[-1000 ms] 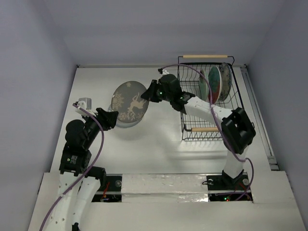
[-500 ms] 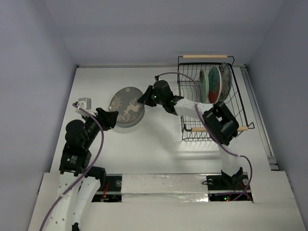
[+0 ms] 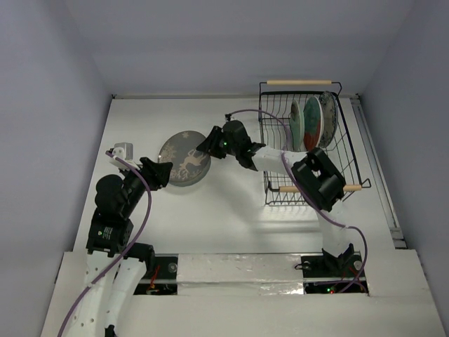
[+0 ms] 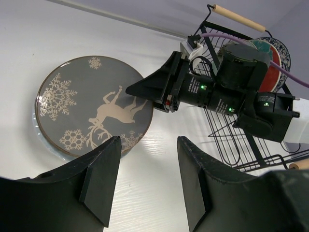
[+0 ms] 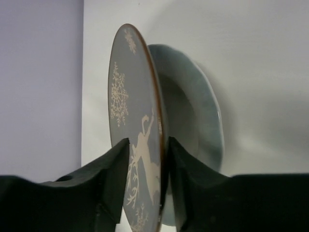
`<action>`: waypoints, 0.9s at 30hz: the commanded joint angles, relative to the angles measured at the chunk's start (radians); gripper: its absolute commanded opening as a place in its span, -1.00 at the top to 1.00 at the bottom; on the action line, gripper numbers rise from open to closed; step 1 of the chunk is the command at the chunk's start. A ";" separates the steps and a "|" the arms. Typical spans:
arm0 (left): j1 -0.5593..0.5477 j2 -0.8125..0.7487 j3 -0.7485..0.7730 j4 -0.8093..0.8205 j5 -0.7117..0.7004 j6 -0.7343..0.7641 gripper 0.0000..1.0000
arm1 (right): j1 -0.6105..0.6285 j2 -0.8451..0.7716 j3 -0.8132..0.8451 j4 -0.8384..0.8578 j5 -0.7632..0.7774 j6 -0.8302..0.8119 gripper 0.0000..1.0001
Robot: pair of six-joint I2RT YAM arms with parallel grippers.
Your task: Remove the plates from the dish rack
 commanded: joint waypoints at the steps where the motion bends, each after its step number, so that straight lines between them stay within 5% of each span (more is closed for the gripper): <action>1: 0.004 -0.013 -0.005 0.041 0.004 -0.003 0.07 | 0.010 -0.040 -0.024 0.125 -0.003 0.005 0.10; 15: 0.023 -0.012 -0.013 0.047 -0.011 -0.011 0.08 | 0.071 -0.086 0.049 -0.151 0.227 -0.211 -0.62; 27: 0.023 -0.012 -0.013 0.050 0.001 -0.011 0.08 | 0.121 -0.047 0.187 -0.417 0.520 -0.391 -0.84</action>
